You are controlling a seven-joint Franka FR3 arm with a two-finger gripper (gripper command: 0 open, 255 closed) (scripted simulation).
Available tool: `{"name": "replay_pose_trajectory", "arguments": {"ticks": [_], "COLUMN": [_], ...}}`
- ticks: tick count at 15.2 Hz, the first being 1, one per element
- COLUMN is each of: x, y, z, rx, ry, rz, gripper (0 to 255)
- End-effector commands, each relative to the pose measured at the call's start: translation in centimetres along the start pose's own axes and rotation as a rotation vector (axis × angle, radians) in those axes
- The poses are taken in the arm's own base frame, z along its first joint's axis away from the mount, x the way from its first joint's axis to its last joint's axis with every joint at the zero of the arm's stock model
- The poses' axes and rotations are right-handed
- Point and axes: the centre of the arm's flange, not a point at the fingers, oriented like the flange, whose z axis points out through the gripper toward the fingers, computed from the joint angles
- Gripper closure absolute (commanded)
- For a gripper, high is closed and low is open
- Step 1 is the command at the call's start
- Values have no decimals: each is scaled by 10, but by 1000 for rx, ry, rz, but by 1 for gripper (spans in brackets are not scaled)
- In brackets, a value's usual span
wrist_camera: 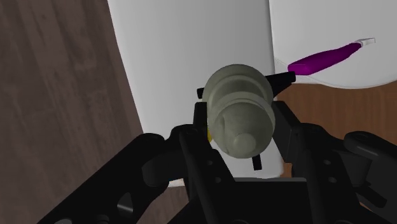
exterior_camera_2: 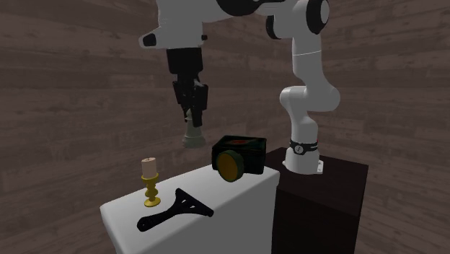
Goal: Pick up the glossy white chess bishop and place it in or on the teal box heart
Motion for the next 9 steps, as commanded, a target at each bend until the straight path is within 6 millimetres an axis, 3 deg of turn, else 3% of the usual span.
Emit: {"name": "replay_pose_trajectory", "arguments": {"ticks": [1, 3, 9], "x": [-2, -3, -74], "y": [1, 2, 35], "z": [-10, -16, -9], "rx": [0, 0, 0], "ry": [0, 0, 0], "rz": [0, 0, 0], "gripper": [255, 255, 255]}}
